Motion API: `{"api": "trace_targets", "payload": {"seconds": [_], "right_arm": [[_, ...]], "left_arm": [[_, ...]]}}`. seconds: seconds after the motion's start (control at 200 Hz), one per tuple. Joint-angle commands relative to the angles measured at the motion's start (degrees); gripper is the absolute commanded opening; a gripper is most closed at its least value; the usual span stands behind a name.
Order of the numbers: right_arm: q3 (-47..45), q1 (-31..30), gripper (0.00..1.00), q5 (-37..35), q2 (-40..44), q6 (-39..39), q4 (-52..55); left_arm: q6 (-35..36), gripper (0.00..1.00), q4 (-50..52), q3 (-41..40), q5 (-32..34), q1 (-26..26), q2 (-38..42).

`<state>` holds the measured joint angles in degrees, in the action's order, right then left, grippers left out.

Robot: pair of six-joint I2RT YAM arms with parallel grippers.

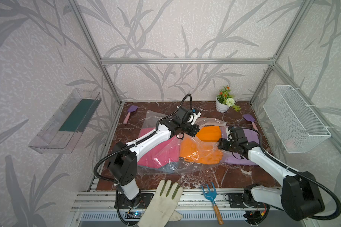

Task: Take the trousers out of the vacuum bag
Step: Take out the trousers from the vacuum bag.

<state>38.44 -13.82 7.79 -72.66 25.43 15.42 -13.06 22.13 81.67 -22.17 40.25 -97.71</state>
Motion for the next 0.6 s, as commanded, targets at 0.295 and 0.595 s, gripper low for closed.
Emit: {"api": "trace_targets", "payload": {"seconds": [0.295,0.595], "right_arm": [[1.9,3.4,0.68,8.8,-10.6,1.0,-10.1],[2.3,3.7,0.64,14.7,-14.5,2.5,-15.1]], "left_arm": [[0.6,0.00,0.6,1.9,-0.8,0.4,-0.7],[1.1,0.00,1.5,3.4,-0.8,0.4,-1.4]]}}
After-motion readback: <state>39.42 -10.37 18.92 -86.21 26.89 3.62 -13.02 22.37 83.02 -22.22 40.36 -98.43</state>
